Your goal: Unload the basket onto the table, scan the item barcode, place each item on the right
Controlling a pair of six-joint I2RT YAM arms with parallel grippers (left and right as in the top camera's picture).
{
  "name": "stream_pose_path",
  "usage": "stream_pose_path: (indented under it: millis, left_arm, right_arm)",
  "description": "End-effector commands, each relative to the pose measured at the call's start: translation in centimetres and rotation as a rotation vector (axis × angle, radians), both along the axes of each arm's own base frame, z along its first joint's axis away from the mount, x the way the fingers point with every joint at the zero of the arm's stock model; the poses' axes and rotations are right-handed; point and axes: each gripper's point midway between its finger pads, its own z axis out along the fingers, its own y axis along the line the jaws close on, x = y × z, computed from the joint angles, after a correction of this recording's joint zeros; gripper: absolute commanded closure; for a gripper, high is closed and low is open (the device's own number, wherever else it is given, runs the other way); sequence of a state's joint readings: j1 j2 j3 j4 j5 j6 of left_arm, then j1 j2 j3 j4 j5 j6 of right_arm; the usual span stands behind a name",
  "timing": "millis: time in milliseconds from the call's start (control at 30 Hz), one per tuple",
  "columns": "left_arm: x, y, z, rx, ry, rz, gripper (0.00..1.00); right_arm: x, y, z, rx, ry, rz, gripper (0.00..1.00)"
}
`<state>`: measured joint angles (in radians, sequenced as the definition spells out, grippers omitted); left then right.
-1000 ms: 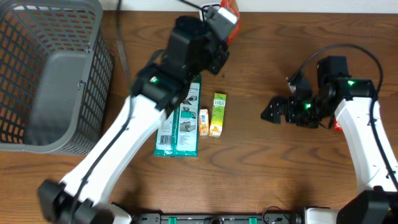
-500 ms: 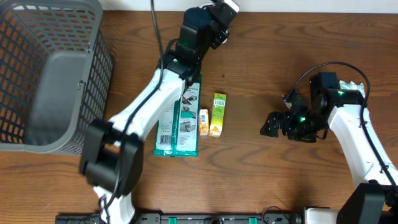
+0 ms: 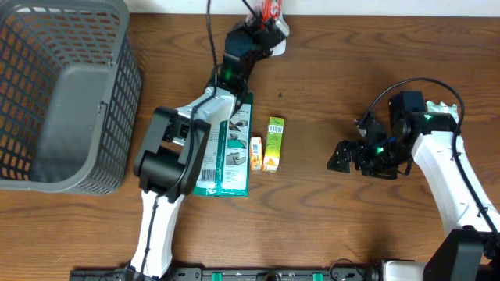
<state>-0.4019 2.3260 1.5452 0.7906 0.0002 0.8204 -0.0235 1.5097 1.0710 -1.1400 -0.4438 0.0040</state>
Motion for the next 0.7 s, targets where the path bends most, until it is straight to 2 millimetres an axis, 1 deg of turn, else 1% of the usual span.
stream_pose_path:
  millis: [0,133,400,533,667]
  left_arm:
    - [0.1,-0.6,0.0,0.029,-0.032,-0.024,0.93]
    - [0.2,-0.6,-0.3,0.03,-0.028,-0.024,0.93]
    - [0.2,-0.6,1.6,-0.001,-0.101,-0.022,0.93]
    - [-0.5,-1.6,3.3,-0.041,-0.105,-0.03,0.93]
    - [-2.2,-3.5,5.7,-0.092,-0.031,-0.064,0.93]
  right_arm:
    - [0.0,0.2,0.2,-0.002,-0.006,0.009,0.01]
    - [0.0,0.2,0.2,-0.002,-0.006,0.009,0.01]
    - [0.0,0.2,0.2,-0.002,-0.006,0.009,0.01]
    - [0.0,0.2,0.2,-0.002,-0.006,0.009,0.01]
    - [0.0,0.2,0.2,-0.002,-0.006,0.009,0.01]
